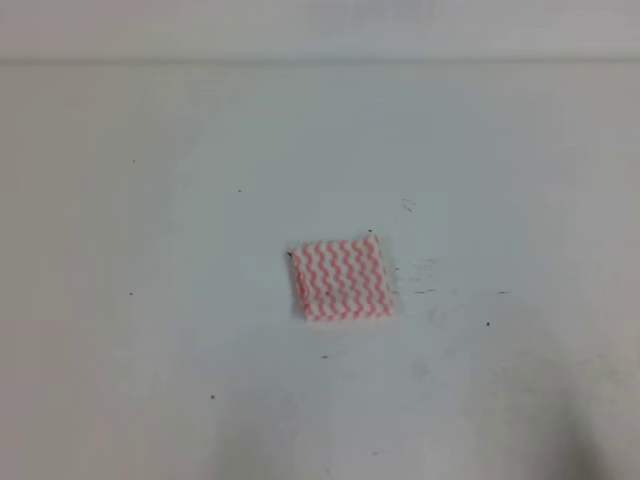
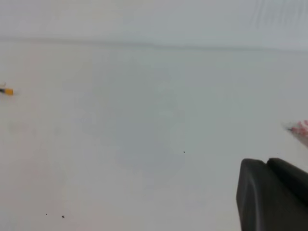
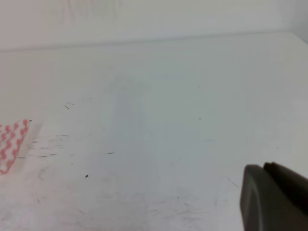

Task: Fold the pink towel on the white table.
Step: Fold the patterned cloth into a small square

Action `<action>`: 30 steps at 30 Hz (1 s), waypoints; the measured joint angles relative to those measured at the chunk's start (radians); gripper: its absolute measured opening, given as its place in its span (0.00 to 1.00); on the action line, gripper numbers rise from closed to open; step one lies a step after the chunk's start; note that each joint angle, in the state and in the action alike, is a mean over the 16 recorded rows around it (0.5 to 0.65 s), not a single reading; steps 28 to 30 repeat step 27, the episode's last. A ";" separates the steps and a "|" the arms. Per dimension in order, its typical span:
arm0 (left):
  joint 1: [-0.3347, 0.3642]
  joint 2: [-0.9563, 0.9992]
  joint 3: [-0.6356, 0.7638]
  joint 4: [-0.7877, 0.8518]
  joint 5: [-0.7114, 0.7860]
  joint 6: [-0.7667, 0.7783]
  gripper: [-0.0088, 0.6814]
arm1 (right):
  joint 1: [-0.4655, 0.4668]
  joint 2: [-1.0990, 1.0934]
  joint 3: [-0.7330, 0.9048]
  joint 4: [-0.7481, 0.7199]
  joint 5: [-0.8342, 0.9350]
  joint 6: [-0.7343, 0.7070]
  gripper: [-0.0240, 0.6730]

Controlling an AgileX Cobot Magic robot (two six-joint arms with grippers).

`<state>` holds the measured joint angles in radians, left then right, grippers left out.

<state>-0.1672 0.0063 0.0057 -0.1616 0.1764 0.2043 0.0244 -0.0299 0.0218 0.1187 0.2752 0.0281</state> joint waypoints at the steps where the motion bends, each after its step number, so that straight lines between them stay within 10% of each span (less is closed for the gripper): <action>1: 0.008 -0.007 0.000 0.036 0.021 -0.039 0.01 | 0.000 0.000 0.000 0.000 0.000 0.000 0.01; 30: 0.026 -0.022 0.000 0.139 0.160 -0.130 0.01 | 0.000 0.001 -0.003 0.001 0.002 0.000 0.01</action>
